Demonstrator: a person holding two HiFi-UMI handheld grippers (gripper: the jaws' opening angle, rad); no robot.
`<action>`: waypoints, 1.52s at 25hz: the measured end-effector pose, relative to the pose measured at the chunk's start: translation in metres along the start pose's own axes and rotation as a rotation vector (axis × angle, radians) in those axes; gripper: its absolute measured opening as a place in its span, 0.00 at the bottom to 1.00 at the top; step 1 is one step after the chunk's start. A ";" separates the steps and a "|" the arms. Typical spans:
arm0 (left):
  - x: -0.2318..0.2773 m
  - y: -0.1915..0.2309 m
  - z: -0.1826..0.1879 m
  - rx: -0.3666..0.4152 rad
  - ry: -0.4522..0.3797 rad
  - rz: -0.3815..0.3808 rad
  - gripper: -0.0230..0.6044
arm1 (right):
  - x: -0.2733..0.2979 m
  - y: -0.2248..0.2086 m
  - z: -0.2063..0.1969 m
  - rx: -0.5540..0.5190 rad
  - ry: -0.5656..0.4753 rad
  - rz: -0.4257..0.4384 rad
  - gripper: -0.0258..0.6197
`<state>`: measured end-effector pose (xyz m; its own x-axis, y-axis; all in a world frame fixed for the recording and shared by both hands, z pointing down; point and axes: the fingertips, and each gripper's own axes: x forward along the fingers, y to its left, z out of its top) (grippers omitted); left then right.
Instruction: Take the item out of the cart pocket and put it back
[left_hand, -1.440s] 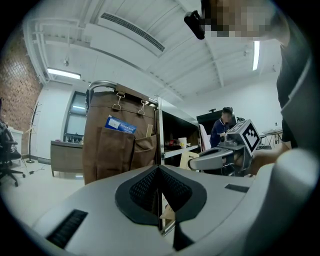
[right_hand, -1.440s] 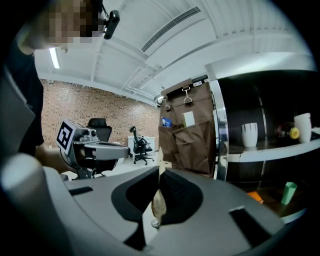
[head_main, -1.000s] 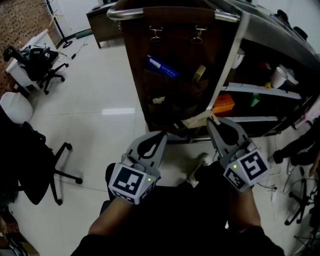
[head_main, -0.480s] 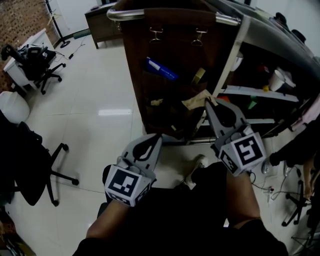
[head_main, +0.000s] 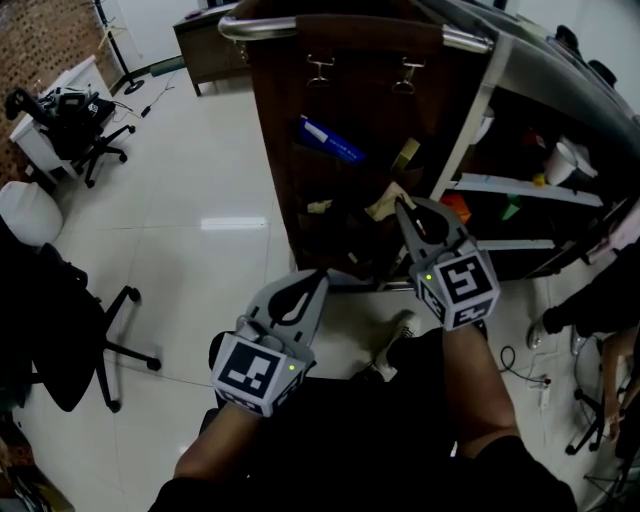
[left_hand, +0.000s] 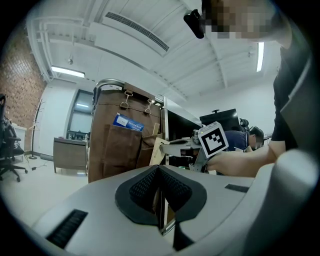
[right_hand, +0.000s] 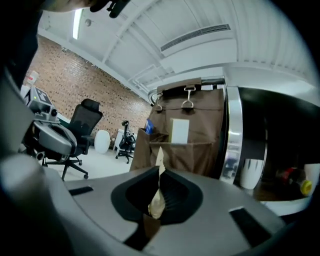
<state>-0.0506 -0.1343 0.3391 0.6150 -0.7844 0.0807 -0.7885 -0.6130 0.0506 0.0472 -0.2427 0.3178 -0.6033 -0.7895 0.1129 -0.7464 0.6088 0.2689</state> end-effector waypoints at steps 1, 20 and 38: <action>0.000 0.000 0.000 -0.002 0.001 -0.001 0.04 | 0.004 0.000 -0.006 0.010 0.013 0.002 0.06; -0.004 0.003 -0.006 -0.020 0.007 0.008 0.04 | 0.066 0.013 -0.108 0.098 0.212 0.046 0.07; -0.004 -0.002 -0.006 -0.018 0.005 -0.005 0.04 | 0.072 0.022 -0.125 0.084 0.253 0.055 0.10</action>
<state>-0.0515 -0.1292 0.3444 0.6187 -0.7810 0.0851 -0.7856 -0.6148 0.0688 0.0225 -0.2953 0.4518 -0.5620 -0.7431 0.3633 -0.7414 0.6473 0.1770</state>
